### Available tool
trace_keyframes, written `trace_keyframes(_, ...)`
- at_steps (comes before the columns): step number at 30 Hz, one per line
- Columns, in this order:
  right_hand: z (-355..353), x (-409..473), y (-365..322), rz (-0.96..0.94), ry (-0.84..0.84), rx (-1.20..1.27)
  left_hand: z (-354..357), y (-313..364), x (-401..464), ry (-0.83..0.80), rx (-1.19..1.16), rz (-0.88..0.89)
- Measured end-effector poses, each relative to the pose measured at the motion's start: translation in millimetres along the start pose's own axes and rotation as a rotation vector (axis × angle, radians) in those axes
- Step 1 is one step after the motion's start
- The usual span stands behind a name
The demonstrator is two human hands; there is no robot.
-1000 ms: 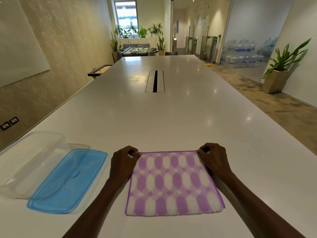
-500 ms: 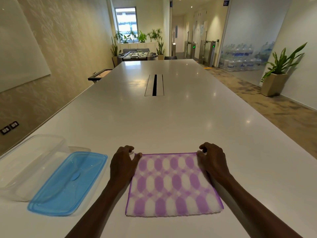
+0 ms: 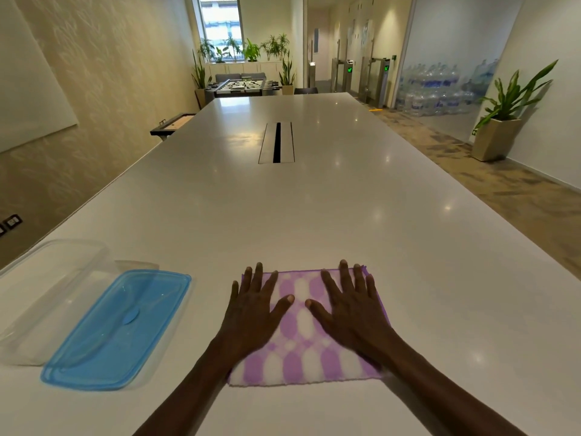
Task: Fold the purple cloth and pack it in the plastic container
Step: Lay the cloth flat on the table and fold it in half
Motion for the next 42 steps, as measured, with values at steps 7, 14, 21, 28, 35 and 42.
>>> trace_keyframes(7, 9, 13, 9, 0.092, -0.036, 0.028, 2, -4, 7, -0.016, 0.046, 0.008)
trace_keyframes(14, -20, 3, 8, 0.021, -0.147, 0.094, -12, 11, -10, 0.019, 0.013, 0.016)
trace_keyframes(21, -18, -44, -11, -0.073, -0.102, -0.036, -5, 44, -47, 0.082, 0.013, 0.079)
trace_keyframes(28, -2, -56, -9, 0.002, 0.004, -0.051, 21, 36, -50, 0.063, 0.110, 0.097)
trace_keyframes(35, -2, -30, -1, 0.031, -0.042, -0.044, 17, 35, -24, 0.038, 0.098, 0.107)
trace_keyframes(42, -32, -46, -2, 0.190, 0.074, 0.066, 7, 45, -28, -0.002, 0.059, 0.074)
Point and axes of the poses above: each hand's wrist, its own x-axis towards the middle knuckle, its own z-axis out of the palm, y = z × x, the point moved 1 cm from there along x, towards the middle knuckle, and after that the axes turned 6 degrees about -z, right-handed, at the moved point
